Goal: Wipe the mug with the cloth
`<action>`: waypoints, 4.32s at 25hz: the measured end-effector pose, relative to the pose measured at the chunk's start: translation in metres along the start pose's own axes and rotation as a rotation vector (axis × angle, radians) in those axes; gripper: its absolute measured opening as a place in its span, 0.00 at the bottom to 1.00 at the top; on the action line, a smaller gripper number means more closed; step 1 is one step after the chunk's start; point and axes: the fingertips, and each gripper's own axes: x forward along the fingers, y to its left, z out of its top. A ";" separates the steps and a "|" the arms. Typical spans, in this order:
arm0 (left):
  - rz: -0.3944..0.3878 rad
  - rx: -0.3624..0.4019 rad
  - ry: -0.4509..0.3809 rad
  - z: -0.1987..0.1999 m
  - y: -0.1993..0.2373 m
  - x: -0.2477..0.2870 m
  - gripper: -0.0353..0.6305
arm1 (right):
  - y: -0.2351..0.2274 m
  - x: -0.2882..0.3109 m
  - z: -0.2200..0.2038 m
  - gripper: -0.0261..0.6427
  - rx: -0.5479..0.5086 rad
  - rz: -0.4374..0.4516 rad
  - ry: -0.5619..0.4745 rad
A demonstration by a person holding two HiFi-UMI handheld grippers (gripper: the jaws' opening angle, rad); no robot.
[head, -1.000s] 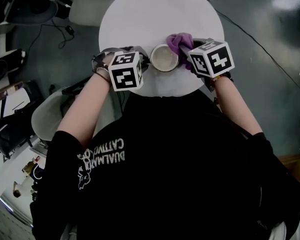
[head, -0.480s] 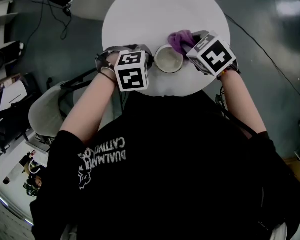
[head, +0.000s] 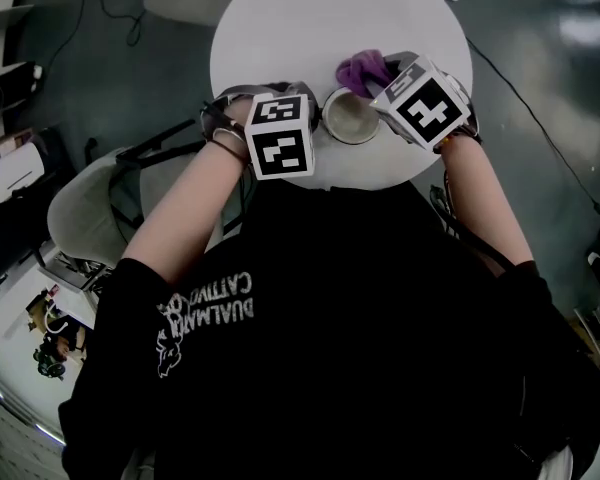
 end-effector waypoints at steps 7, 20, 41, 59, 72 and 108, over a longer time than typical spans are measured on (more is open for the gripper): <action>0.018 -0.027 -0.016 -0.009 -0.001 0.012 0.15 | 0.012 0.023 0.014 0.09 -0.097 0.010 0.015; 0.042 -0.083 -0.058 -0.009 0.000 0.008 0.17 | 0.058 0.032 0.042 0.09 -0.174 0.110 -0.007; 0.081 -0.135 -0.096 -0.011 -0.006 0.010 0.17 | 0.088 0.034 0.040 0.09 -0.175 0.228 0.055; 0.132 -0.174 -0.083 -0.013 -0.004 0.011 0.17 | 0.080 0.051 0.038 0.10 -0.069 0.358 0.295; 0.135 -0.200 -0.115 -0.011 0.000 0.012 0.18 | 0.061 0.079 0.029 0.10 -0.109 0.241 0.332; 0.162 -0.248 -0.068 -0.006 -0.014 0.012 0.19 | 0.008 0.027 -0.049 0.10 0.185 0.077 0.066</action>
